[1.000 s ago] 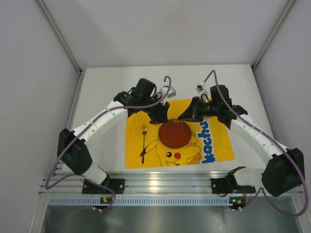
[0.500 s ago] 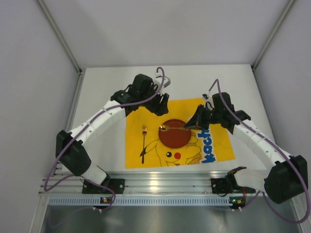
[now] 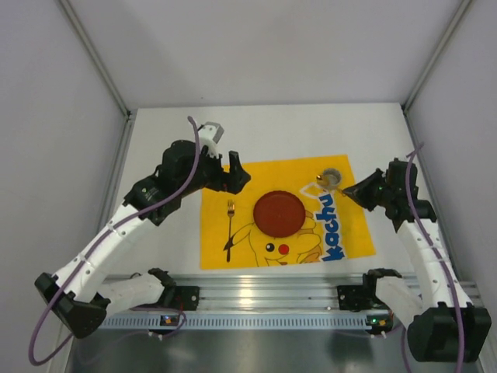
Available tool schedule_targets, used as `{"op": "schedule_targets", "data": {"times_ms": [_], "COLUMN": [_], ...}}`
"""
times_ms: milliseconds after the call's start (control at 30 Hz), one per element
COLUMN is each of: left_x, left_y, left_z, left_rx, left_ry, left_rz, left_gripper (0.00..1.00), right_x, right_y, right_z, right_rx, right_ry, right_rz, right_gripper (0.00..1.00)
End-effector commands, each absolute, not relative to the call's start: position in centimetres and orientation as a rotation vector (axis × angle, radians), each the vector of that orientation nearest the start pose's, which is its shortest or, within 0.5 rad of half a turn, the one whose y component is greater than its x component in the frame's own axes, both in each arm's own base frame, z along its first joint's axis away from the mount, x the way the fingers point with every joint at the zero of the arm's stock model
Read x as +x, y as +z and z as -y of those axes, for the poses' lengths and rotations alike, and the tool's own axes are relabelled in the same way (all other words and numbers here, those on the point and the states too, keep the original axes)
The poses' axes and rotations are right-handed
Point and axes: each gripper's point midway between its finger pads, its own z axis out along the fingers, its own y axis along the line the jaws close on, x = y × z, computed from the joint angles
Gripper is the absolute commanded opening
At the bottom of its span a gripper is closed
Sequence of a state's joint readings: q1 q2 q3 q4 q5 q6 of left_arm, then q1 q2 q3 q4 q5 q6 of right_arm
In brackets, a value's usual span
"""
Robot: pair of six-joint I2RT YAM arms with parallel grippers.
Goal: Set the dinner table for one person
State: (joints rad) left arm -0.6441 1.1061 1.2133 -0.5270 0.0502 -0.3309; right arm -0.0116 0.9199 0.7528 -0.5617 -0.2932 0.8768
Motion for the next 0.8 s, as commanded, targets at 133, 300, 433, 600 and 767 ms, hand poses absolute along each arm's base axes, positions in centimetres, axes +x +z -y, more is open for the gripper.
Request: {"op": "schedule_targets", "data": {"times_ms": [133, 300, 433, 600, 767], "left_x": [21.8, 19.4, 18.4, 17.3, 16.5], "left_y": [31.7, 32.6, 33.5, 34.1, 33.7], "left_z": [19.9, 18.2, 17.4, 17.0, 17.1], "left_rx": [0.187, 0.131, 0.126, 0.152, 0.175], "left_ry": [-0.771, -0.808, -0.823, -0.845, -0.868], "left_rz": [-2.031, -2.016, -1.986, -1.975, -1.978], "left_gripper": [0.99, 0.99, 0.99, 0.98, 0.99], "right_x": [26.0, 24.0, 22.8, 21.8, 21.2], "right_y": [15.0, 13.0, 12.5, 11.8, 9.7], "right_z": [-5.3, -5.0, -4.9, -5.0, -7.0], "right_rx": [1.094, 1.157, 1.191, 1.237, 1.242], "right_ry": [0.642, 0.611, 0.592, 0.591, 0.63], "right_rz": [-2.141, -2.152, -2.157, -2.142, -2.17], "right_gripper": [0.0, 0.0, 0.0, 0.0, 0.0]}}
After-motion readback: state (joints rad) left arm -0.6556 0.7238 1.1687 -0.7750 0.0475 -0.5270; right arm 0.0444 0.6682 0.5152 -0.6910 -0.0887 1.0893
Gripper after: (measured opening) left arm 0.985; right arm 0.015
